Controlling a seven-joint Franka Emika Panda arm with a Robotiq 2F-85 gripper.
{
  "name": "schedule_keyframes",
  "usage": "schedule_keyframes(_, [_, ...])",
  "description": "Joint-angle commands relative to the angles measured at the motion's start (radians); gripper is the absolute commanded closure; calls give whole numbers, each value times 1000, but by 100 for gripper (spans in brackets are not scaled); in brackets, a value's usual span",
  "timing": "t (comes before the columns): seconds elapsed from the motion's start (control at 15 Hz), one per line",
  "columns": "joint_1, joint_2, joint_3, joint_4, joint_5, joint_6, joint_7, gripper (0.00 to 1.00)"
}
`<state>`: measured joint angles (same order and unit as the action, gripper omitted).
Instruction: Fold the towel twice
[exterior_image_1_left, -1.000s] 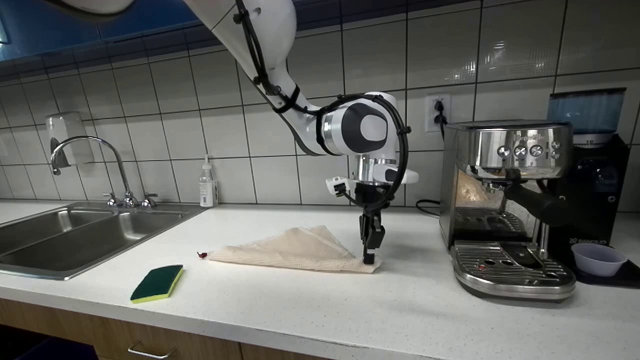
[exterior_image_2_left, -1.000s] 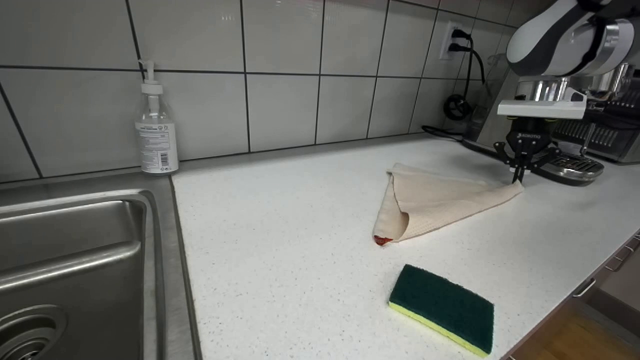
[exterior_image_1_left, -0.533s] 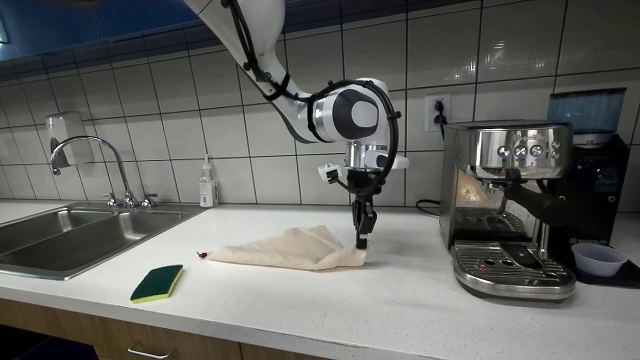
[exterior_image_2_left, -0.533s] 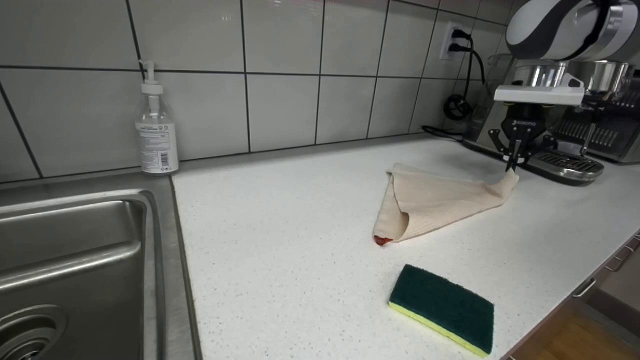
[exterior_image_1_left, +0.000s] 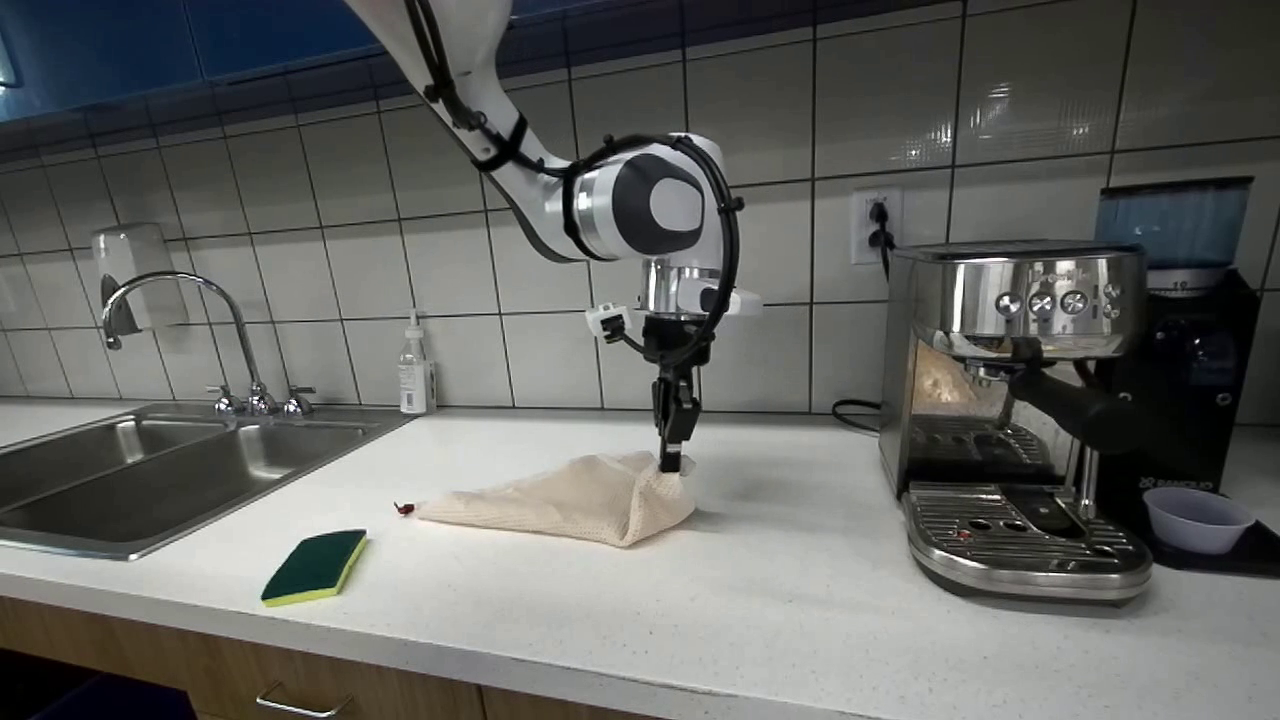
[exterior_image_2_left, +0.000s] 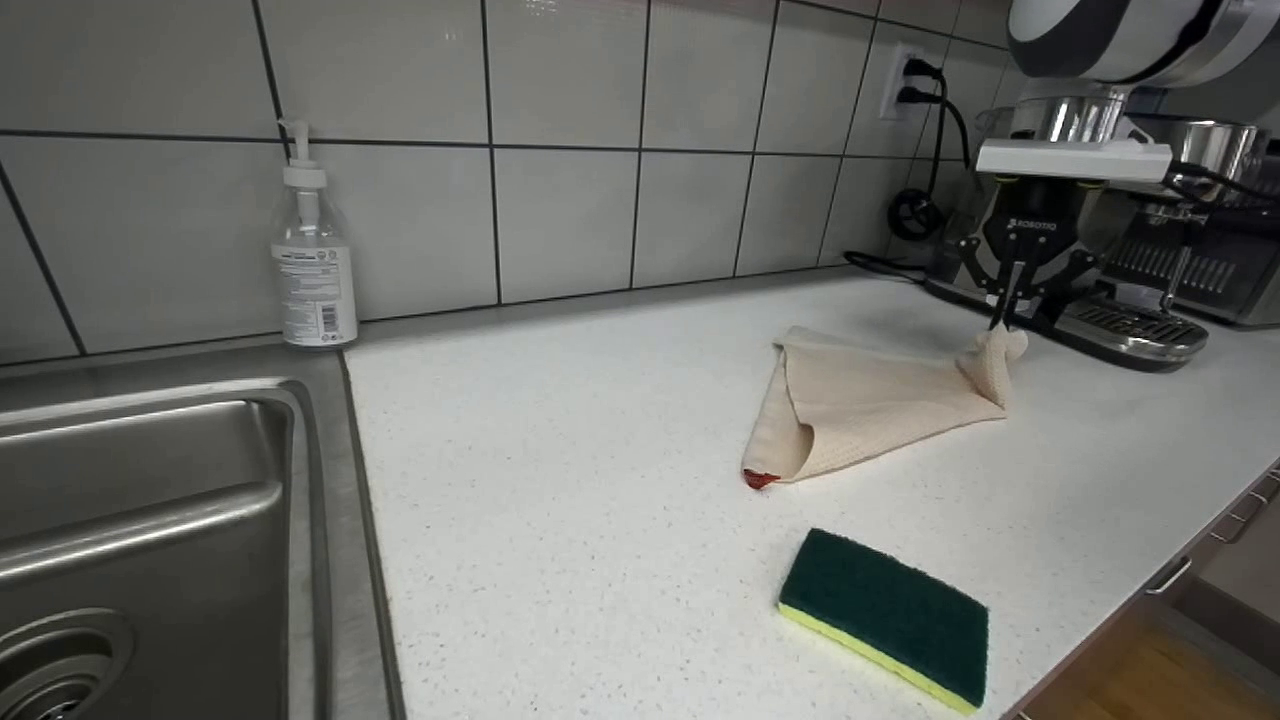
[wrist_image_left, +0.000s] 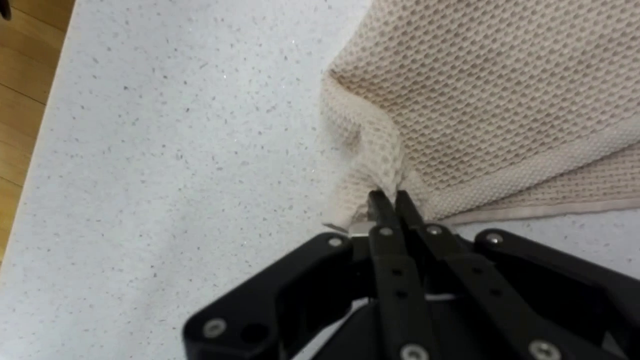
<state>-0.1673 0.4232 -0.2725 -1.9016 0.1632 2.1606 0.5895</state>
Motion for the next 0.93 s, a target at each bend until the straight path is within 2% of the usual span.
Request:
schedule_keyframes(0.0, [17, -96, 22, -90, -3, 12, -29, 99])
schedule_keyframes(0.87, [83, -216, 85, -195, -20, 5, -87, 99])
